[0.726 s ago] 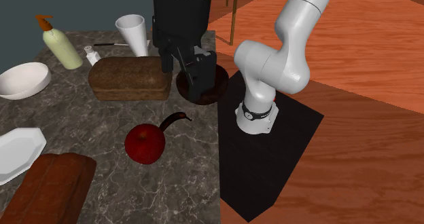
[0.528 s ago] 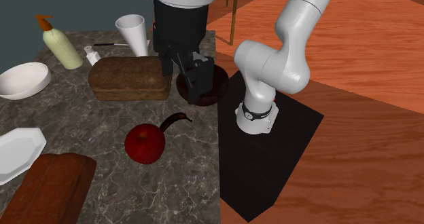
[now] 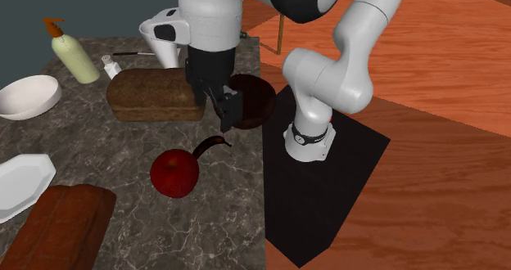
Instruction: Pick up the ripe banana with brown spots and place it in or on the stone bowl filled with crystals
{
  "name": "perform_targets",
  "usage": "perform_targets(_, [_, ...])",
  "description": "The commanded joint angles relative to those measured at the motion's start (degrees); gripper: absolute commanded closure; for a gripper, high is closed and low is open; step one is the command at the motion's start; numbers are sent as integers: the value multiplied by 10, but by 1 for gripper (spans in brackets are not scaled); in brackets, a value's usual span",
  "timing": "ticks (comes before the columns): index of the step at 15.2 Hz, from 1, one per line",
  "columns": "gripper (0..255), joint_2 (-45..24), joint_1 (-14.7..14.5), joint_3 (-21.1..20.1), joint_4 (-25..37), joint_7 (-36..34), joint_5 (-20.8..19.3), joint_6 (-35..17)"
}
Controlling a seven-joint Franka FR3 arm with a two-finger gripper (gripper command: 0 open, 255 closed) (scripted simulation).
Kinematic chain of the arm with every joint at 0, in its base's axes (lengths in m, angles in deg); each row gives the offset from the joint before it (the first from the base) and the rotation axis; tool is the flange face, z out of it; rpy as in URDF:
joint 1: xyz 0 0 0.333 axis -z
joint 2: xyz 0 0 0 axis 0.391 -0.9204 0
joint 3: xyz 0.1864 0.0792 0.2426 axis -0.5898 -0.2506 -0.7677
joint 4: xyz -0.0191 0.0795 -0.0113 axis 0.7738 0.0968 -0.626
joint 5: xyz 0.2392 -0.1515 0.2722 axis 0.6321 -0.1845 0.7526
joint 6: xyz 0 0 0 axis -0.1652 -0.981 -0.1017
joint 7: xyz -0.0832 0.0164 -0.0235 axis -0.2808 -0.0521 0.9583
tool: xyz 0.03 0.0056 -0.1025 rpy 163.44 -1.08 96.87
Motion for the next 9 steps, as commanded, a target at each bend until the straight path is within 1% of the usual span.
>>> perform_targets(1, [0,1,7,26,-31,25,-15,-33])
perform_targets(5, [0,-3,25,78,-87,71,-46,-95])
perform_targets(9, [0,-28,43,137,-131,120,-79,-165])
